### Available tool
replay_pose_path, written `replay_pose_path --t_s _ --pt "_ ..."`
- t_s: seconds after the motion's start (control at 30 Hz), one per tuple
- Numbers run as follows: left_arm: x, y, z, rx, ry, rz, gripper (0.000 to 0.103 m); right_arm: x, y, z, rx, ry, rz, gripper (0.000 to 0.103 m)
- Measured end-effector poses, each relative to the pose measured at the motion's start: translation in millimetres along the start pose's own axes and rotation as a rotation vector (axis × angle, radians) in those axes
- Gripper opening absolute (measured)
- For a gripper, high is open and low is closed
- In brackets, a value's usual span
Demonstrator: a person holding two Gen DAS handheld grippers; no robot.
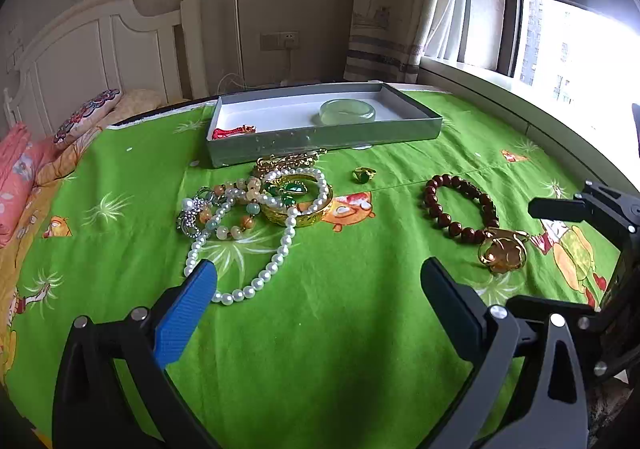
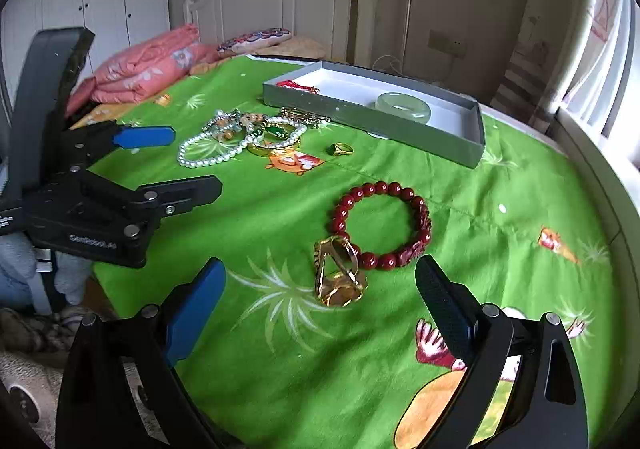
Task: Organize jewelry
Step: 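Grasp the gold ring beside the dark red bead bracelet with the right tool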
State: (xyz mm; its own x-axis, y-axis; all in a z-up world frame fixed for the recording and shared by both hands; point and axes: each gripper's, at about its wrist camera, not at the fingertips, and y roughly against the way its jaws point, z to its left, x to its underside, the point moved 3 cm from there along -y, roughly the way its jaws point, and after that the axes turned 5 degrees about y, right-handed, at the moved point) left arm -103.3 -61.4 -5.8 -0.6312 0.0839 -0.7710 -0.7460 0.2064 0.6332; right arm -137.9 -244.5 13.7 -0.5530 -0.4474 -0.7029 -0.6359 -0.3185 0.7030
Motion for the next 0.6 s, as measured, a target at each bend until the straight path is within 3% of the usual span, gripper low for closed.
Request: replay_pose_path --t_s 0.1,0.17,0.33,0.4,0.6 --pt "0 0 0 0.001 0.000 0.001 0.101 -4 -4 1 0.008 0.003 0.007 0.091" --pt "0 0 0 0.002 0.005 0.000 0.101 -4 -8 1 0.019 0.006 0.014 0.084" --pt "0 0 -1 -0.003 0.002 0.003 0.101 4 -9 -5 -0.003 -0.019 0.017 0.055" --pt "0 0 -2 -0.007 -0.007 0.005 0.101 8 -7 -9 -0.011 -0.023 0.005 0.030" --pt "0 -4 -5 0.029 0.006 0.049 0.101 15 12 -28 -0.023 -0.093 -0.083 0.023"
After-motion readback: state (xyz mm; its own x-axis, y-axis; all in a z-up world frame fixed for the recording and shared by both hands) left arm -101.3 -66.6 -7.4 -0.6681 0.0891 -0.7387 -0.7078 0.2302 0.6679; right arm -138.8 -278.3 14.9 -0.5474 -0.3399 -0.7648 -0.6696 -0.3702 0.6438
